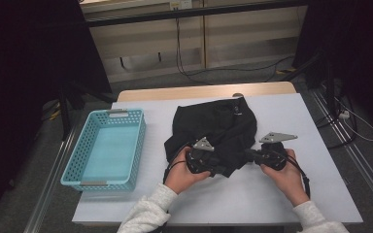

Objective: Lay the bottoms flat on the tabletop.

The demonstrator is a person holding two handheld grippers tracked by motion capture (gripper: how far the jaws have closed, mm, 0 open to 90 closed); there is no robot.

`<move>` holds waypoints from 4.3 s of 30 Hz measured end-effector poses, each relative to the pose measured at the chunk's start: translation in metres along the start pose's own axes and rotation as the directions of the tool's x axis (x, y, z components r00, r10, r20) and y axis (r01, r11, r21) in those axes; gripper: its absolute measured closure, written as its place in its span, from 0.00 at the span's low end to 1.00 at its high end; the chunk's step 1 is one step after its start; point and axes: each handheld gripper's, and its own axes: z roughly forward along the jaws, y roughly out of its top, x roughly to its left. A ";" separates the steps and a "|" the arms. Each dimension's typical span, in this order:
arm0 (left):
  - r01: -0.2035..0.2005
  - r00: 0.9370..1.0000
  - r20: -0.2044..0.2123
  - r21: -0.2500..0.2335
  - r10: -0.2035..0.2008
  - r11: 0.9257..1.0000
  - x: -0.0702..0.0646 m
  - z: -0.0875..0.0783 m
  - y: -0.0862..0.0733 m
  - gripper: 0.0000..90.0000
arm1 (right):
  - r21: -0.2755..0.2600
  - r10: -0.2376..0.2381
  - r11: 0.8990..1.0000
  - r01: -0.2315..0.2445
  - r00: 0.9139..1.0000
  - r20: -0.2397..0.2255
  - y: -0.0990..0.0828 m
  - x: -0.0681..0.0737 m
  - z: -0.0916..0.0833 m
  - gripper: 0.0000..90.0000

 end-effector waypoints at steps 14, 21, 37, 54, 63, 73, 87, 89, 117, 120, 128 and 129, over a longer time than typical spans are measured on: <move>0.058 0.997 0.054 0.026 -0.059 0.998 -0.001 -0.006 0.002 1.00 | -0.010 -0.011 1.000 0.011 1.000 0.017 -0.003 0.000 0.001 0.83; 0.132 0.991 0.034 -0.070 -0.130 0.989 0.013 -0.028 0.004 1.00 | 0.006 -0.034 0.999 0.034 0.999 0.004 -0.010 0.003 -0.001 0.63; -0.081 0.997 0.022 0.038 0.080 0.996 -0.014 0.009 -0.001 0.60 | 0.007 -0.006 1.000 0.006 0.997 0.082 -0.017 -0.009 -0.006 0.55; 0.028 1.000 0.013 0.005 -0.028 1.000 -0.011 0.001 0.004 1.00 | -0.006 -0.013 1.000 0.013 0.998 0.058 -0.015 -0.006 -0.009 0.48; 0.108 0.994 -0.001 -0.122 -0.109 0.987 0.005 -0.032 0.012 1.00 | 0.041 -0.096 0.995 0.095 0.995 0.023 -0.016 0.010 0.005 0.44; 0.154 0.988 0.008 -0.169 -0.155 0.973 0.017 -0.051 0.012 1.00 | 0.020 -0.056 0.998 0.054 0.991 0.120 -0.016 -0.003 0.004 0.89; 0.101 0.994 0.043 -0.073 -0.098 0.992 -0.001 -0.027 0.011 1.00 | 0.144 -0.036 0.989 0.029 0.998 0.045 -0.038 -0.011 -0.045 0.97; 0.096 0.995 0.044 -0.063 -0.094 0.993 -0.003 -0.023 0.010 1.00 | 0.153 -0.054 0.987 0.048 0.998 0.038 -0.040 -0.011 -0.045 0.85; 0.086 0.993 0.084 -0.050 -0.082 0.995 -0.004 -0.025 0.009 1.00 | 0.060 0.030 0.998 -0.036 0.995 0.093 -0.018 -0.031 -0.023 1.00; 0.083 0.992 0.100 -0.040 -0.079 0.996 -0.006 -0.022 0.009 1.00 | 0.078 0.023 0.996 -0.030 0.996 0.084 -0.019 -0.031 -0.023 1.00; 0.097 0.995 0.049 -0.142 -0.091 0.985 0.003 -0.031 0.011 0.62 | 0.157 0.017 0.987 -0.028 0.997 0.069 -0.032 -0.034 -0.028 1.00; 0.094 0.995 0.031 -0.142 -0.091 0.985 0.005 -0.031 0.010 0.58 | 0.156 0.018 0.987 -0.028 0.998 0.065 -0.034 -0.033 -0.030 1.00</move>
